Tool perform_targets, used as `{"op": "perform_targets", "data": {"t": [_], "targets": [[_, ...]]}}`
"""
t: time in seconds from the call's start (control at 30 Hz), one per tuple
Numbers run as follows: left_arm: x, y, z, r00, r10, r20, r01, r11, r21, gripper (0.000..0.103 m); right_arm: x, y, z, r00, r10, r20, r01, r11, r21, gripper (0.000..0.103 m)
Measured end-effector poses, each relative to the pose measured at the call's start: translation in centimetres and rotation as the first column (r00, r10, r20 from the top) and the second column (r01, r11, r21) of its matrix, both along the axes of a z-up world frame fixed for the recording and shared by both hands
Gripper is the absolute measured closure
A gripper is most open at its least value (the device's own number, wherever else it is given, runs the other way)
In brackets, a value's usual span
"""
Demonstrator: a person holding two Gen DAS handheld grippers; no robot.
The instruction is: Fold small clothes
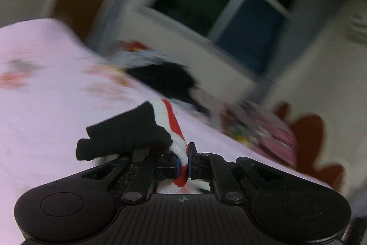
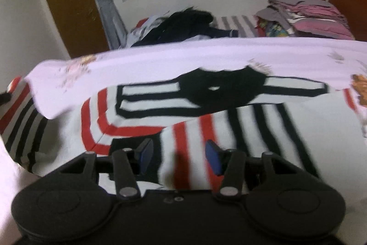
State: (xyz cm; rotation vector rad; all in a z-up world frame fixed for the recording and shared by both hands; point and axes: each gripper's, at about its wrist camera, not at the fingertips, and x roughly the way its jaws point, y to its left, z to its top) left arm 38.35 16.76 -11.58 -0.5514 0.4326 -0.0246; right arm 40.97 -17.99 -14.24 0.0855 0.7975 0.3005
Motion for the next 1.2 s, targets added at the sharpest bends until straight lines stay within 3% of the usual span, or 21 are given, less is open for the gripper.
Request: {"op": "perform_targets", "data": {"t": [0.13, 0.27, 0.4, 0.43, 0.47, 0.5, 0.53, 0.57, 0.67, 0.93, 1.2], "targets": [[3.2, -9.0, 0.0, 0.978, -0.209, -0.003, 0.209, 0.978, 0.019, 0.097, -1.4, -3.8, 1.2, 0.999, -0.05, 0.016, 0.05, 0.999, 0.002, 0.053], [5.7, -17.2, -3.1, 0.91, -0.396, -0.122, 0.406, 0.911, 0.07, 0.097, -2.7, -7.7, 1.3, 0.993, -0.114, 0.008, 0.114, 0.993, -0.011, 0.052], [5.6, -22.3, -5.8, 0.837, -0.467, -0.284, 0.517, 0.846, 0.133, 0.096, -3.7, -10.5, 0.8, 0.988, -0.152, -0.018, 0.152, 0.988, -0.007, 0.048], [5.0, -22.8, -6.0, 0.831, -0.462, -0.309, 0.52, 0.843, 0.137, 0.093, -3.9, -10.8, 0.8, 0.988, -0.153, -0.02, 0.153, 0.988, -0.002, 0.046], [4.5, -23.1, -5.9, 0.829, -0.454, -0.326, 0.518, 0.843, 0.144, 0.068, -4.0, -11.1, 0.8, 0.988, -0.152, -0.021, 0.152, 0.988, 0.001, 0.044], [4.0, -23.1, -5.7, 0.831, -0.448, -0.33, 0.514, 0.845, 0.148, 0.029, -4.2, -11.2, 0.8, 0.989, -0.148, -0.019, 0.148, 0.989, 0.007, 0.042], [3.2, -22.8, -5.3, 0.849, -0.421, -0.321, 0.488, 0.857, 0.167, 0.017, -4.3, -11.1, 0.9, 0.99, -0.142, -0.018, 0.142, 0.99, 0.012, 0.041], [2.3, -22.1, -4.6, 0.874, -0.392, -0.287, 0.454, 0.869, 0.196, 0.013, -4.2, -10.9, 0.9, 0.991, -0.131, -0.019, 0.132, 0.991, 0.021, 0.041], [0.6, -20.5, -3.4, 0.881, -0.383, -0.279, 0.448, 0.866, 0.224, 0.013, -4.3, -9.9, 1.1, 0.995, -0.096, -0.015, 0.096, 0.995, 0.03, 0.04], [-3.6, -10.9, -2.6, 0.952, -0.139, -0.272, 0.228, 0.914, 0.334, 0.013, -3.7, -3.3, 0.9, 0.997, 0.08, -0.001, -0.08, 0.997, -0.012, 0.04], [-4.3, -6.8, -6.3, 0.943, -0.031, -0.332, 0.169, 0.902, 0.397, 0.014, -1.5, 0.8, -1.6, 0.994, 0.109, -0.023, -0.111, 0.985, -0.134, 0.044]]}}
